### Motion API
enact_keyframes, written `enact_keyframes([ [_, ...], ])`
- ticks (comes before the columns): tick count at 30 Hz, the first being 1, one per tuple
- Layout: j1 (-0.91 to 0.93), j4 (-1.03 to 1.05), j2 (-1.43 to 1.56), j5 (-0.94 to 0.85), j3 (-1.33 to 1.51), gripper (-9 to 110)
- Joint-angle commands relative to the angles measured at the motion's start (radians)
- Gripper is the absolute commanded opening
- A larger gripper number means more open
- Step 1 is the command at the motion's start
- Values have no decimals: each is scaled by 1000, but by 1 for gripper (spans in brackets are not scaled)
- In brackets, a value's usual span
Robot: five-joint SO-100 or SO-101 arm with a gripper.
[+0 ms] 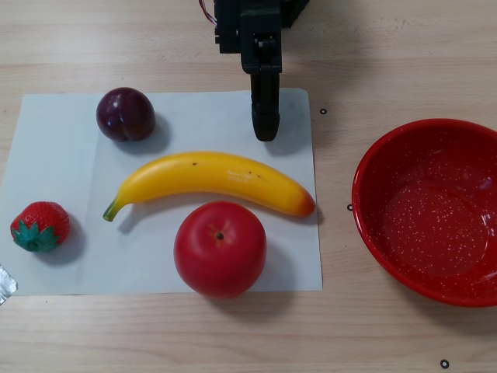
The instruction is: Grasp the banana and put it in the red bowl.
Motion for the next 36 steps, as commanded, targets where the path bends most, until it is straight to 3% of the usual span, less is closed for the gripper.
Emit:
enact_keyframes([
  [1, 23, 25, 2, 54, 3, 0],
  [21, 23, 80, -14, 57, -25, 0],
  [36, -63, 216, -319, 161, -420, 0],
])
